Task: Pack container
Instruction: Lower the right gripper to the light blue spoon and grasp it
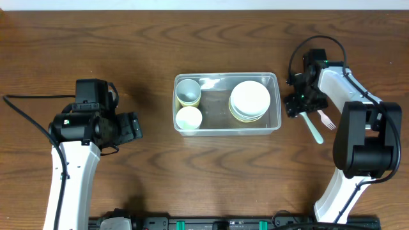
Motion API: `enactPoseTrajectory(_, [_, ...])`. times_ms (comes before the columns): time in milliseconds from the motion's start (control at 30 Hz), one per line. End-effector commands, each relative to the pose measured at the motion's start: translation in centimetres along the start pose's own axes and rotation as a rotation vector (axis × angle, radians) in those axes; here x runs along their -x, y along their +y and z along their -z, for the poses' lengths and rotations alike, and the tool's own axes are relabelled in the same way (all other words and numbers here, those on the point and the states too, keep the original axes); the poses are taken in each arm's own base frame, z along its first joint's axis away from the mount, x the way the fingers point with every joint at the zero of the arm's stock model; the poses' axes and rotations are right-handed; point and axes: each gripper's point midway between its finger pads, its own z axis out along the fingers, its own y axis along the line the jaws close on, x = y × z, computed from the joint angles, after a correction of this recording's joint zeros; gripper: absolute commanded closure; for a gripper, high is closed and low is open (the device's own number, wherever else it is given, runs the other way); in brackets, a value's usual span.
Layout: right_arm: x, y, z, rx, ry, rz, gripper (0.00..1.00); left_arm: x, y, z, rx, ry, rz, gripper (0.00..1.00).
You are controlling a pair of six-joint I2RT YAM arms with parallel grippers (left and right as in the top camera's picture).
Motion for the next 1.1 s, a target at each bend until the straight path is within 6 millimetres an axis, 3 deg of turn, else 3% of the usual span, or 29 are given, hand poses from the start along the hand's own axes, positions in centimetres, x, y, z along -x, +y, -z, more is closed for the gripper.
enactPoseTrajectory(0, [-0.68, 1.14, -0.93, 0.046, 0.023, 0.015, 0.31, -0.11, 0.17, -0.07, 0.004, 0.009, 0.018, 0.12])
enactPoseTrajectory(200, [-0.54, 1.1, -0.93, 0.044, 0.017, 0.015, 0.42, -0.1, 0.17, -0.07, 0.004, 0.008, 0.018, 0.12])
enactPoseTrajectory(1067, [-0.44, 1.07, -0.94, 0.043, 0.013, 0.015, 0.63, -0.11, 0.17, -0.07, 0.004, 0.009, 0.018, 0.12])
